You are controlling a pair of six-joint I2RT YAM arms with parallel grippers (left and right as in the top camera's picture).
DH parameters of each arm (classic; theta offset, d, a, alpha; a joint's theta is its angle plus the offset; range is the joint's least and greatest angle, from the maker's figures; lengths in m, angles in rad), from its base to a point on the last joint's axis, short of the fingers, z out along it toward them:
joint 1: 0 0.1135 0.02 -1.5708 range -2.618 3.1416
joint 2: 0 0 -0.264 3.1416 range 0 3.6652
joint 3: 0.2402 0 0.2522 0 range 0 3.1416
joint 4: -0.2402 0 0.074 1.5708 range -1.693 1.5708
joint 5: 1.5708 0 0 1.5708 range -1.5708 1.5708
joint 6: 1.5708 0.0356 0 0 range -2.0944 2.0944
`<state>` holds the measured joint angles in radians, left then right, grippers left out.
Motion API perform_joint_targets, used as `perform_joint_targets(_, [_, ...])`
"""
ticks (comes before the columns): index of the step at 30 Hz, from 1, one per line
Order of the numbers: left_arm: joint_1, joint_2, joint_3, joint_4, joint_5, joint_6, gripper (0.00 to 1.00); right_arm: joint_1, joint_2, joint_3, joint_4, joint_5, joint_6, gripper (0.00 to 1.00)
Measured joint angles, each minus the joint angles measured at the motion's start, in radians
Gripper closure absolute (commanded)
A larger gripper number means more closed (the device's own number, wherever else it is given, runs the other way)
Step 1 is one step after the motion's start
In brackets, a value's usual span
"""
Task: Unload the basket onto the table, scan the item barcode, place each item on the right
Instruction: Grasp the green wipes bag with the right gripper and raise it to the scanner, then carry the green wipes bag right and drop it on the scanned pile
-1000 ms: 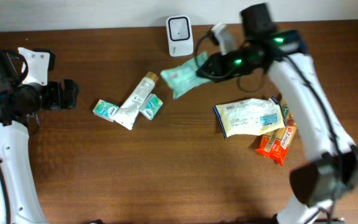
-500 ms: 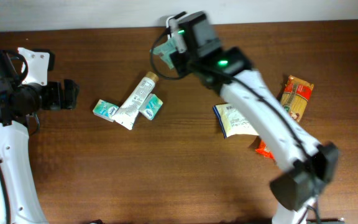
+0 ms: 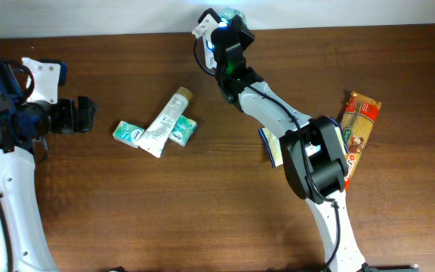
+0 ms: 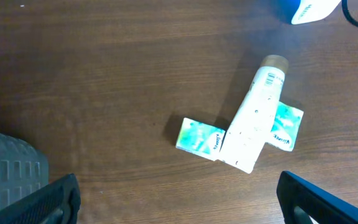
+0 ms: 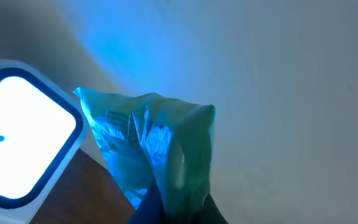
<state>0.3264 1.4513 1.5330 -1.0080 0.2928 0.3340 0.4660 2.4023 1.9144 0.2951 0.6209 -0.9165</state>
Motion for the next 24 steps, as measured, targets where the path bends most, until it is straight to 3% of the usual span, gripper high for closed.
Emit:
perform_joint_targets(14, [0.000, 0.000, 0.000, 0.000, 0.000, 0.000, 0.01, 0.027, 0.000, 0.000, 0.023, -0.023, -0.037, 0.96])
perform_joint_targets(17, [0.000, 0.000, 0.000, 0.000, 0.000, 0.000, 0.01, 0.085, -0.011, 0.000, -0.087, -0.019, 0.014, 0.96])
perform_joint_targets(20, [0.000, 0.000, 0.000, 0.001, 0.000, 0.000, 0.01, 0.130, -0.084, 0.000, -0.293, -0.071, 0.162, 0.96])
perform_joint_targets(24, [0.000, 0.000, 0.000, 0.000, 0.000, 0.000, 0.01, 0.134, -0.288, 0.003, -0.635, -0.281, 0.422, 0.96])
